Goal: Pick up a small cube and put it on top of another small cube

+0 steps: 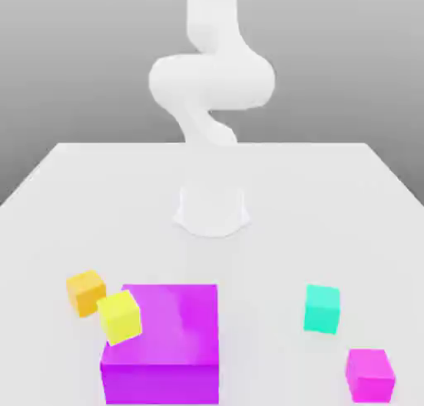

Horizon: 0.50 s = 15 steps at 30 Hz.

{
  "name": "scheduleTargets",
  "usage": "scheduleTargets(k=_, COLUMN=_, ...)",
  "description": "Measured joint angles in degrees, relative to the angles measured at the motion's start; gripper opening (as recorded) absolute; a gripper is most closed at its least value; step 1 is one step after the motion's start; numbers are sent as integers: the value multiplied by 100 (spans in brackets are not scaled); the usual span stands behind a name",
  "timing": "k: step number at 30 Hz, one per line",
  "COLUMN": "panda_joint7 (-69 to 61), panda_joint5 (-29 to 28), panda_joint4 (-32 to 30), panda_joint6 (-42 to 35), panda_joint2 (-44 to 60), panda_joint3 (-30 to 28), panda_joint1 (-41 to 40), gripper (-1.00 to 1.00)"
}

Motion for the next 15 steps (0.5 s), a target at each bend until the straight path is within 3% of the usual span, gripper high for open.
scheduleTargets(k=15, panda_joint7=2936, panda_joint5=-290, panda_joint4=-1889, panda_joint6=2015, panda_joint2=3217, panda_joint3=1942, panda_joint1=-6, gripper=0)
